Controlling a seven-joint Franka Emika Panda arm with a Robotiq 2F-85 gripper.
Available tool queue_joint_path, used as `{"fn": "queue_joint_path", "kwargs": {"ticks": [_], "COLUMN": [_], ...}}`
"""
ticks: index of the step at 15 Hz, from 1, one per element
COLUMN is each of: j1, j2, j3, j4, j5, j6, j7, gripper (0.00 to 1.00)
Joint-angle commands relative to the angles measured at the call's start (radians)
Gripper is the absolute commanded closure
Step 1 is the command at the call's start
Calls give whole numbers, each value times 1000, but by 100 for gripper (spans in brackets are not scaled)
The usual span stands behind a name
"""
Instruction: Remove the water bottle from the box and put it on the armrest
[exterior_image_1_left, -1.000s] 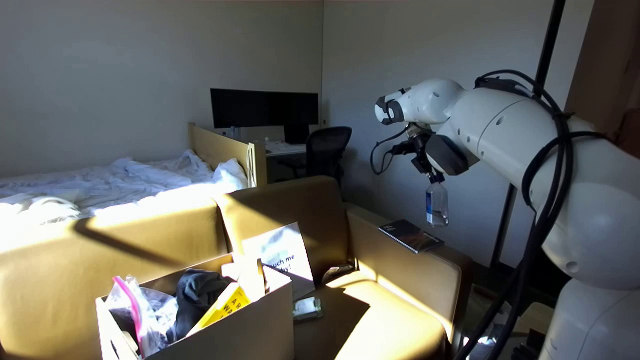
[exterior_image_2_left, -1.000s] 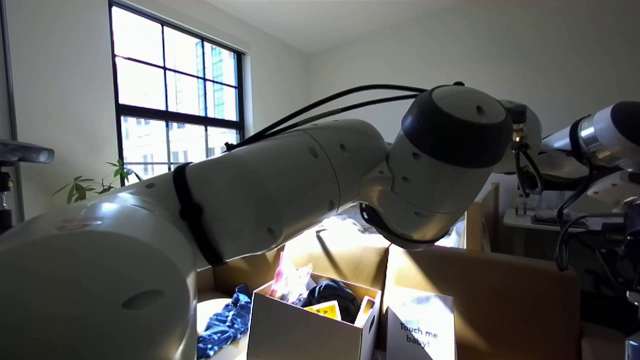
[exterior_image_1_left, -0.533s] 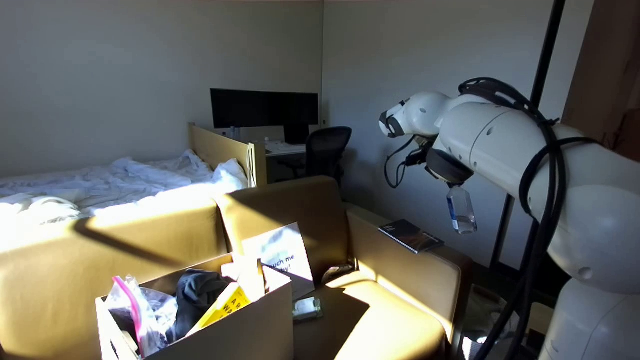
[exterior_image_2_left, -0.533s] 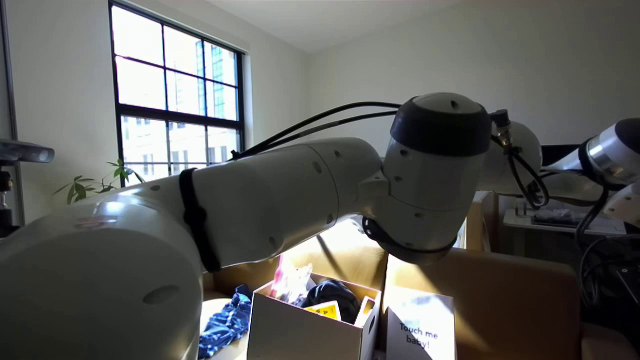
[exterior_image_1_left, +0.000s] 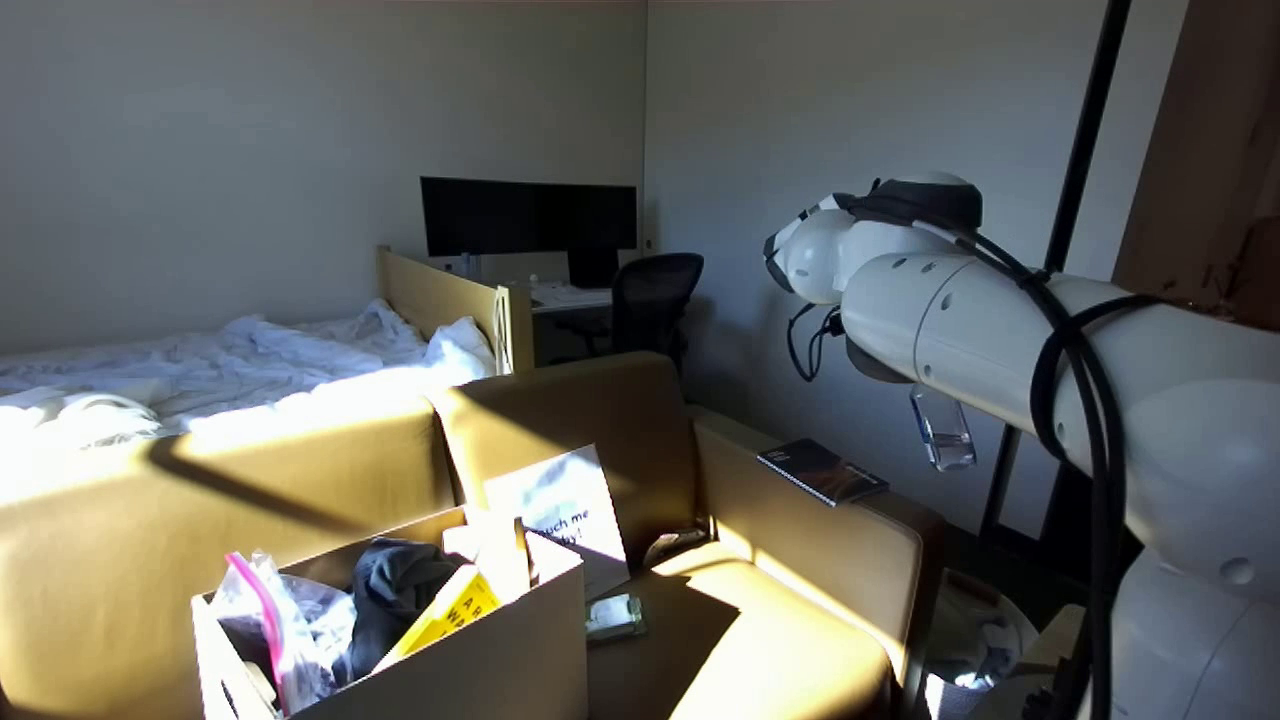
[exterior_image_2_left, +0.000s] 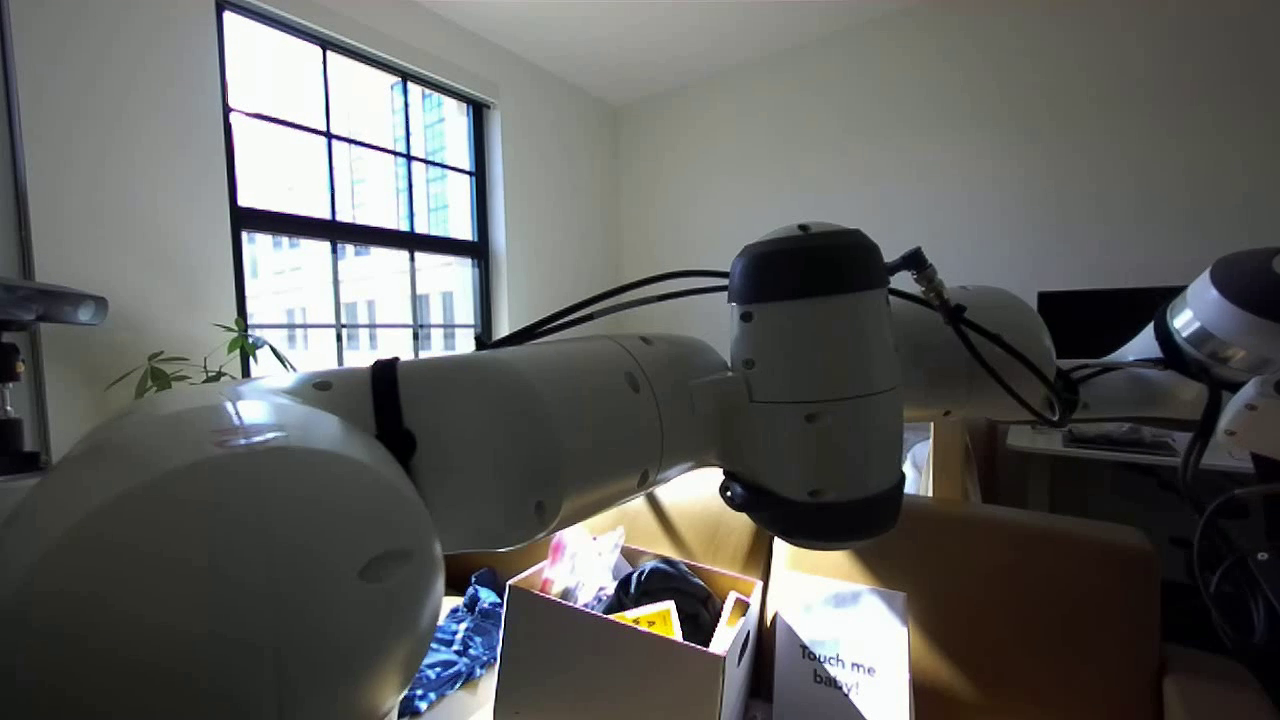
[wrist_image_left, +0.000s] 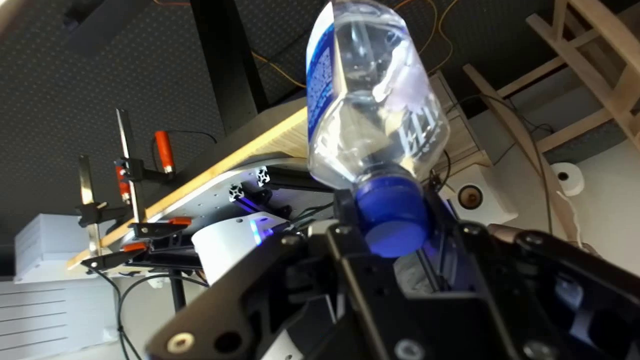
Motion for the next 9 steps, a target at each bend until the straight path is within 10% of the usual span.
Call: {"fn": "queue_joint_path", "kwargs": {"ticks": [1,7,8,9], "j1": [59,183,113,133], "j2": [8,7,6,4], "j3": [-82,-198,-145,-169], "j4": [-188,-463,-333,-373], "j5": [105,110,123,120], "j6": [-33,-21,-12,-13], "j7": [0,0,0,0], "gripper": [90,90,65,65]}}
